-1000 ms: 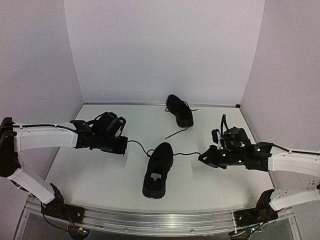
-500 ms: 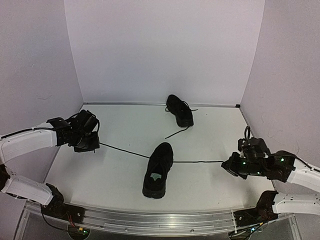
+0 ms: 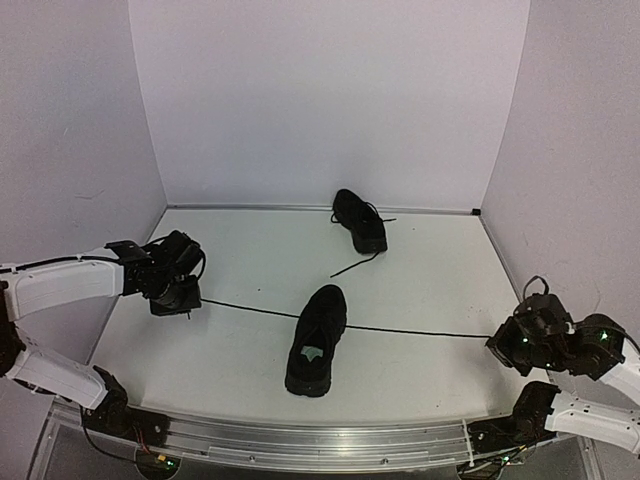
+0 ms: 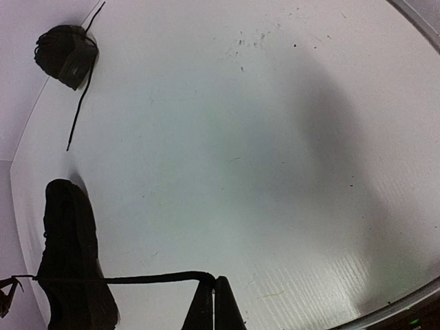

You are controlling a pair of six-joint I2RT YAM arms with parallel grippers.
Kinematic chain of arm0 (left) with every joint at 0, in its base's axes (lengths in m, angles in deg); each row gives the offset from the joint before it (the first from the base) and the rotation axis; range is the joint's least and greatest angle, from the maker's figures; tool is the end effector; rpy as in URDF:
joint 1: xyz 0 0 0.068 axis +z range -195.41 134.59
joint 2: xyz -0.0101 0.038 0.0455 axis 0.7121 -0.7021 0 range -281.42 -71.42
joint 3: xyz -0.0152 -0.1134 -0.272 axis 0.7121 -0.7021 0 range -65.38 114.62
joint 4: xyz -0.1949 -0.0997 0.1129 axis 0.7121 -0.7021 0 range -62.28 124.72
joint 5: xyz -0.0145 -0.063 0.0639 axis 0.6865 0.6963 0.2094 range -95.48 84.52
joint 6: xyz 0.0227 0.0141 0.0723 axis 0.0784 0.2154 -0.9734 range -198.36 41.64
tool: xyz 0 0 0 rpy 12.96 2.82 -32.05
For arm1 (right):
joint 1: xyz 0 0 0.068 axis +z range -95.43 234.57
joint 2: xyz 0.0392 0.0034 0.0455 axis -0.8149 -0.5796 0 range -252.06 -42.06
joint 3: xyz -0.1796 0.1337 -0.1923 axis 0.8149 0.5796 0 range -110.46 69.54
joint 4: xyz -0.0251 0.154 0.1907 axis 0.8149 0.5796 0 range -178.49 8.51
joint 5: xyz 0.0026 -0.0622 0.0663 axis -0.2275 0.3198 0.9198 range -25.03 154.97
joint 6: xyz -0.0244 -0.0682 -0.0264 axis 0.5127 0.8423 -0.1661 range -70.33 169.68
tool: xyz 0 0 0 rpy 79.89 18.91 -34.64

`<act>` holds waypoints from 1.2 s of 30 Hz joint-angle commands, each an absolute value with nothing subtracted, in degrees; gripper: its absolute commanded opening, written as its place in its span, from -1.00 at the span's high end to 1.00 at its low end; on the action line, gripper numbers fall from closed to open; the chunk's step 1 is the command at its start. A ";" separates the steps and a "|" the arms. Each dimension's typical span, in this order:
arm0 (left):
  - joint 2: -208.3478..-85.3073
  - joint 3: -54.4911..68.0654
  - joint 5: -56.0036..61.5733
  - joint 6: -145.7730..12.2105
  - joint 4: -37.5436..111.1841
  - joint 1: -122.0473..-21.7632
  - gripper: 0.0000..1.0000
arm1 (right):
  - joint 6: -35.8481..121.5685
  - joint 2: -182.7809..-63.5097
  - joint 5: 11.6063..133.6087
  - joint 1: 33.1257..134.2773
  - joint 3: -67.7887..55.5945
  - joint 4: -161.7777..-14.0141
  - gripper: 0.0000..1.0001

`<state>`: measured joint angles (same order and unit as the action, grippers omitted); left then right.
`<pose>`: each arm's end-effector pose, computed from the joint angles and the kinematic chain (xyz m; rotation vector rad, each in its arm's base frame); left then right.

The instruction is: Tie the shoes

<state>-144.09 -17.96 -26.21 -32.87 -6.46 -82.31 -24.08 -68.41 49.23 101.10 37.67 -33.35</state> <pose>0.1907 -0.1142 0.2200 -0.2933 2.5840 0.0004 0.0636 0.0411 0.2181 0.7094 2.3910 0.6229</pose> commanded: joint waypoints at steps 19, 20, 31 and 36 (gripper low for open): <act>-146.54 -15.91 -1.26 -55.75 3.77 -81.19 -0.56 | 8.09 -94.21 64.06 101.15 29.07 -56.38 -0.74; -147.38 -15.75 1.27 -56.71 5.23 -81.22 -0.59 | 10.69 -97.13 65.70 101.14 28.25 -58.63 -0.72; -162.11 -6.33 8.39 -69.22 7.09 -84.85 -0.59 | 30.31 -125.62 80.93 102.86 19.42 -73.30 -0.62; -163.97 -6.79 11.83 -74.67 11.39 -88.30 -0.59 | 35.28 -131.44 86.41 103.26 17.70 -78.75 -0.57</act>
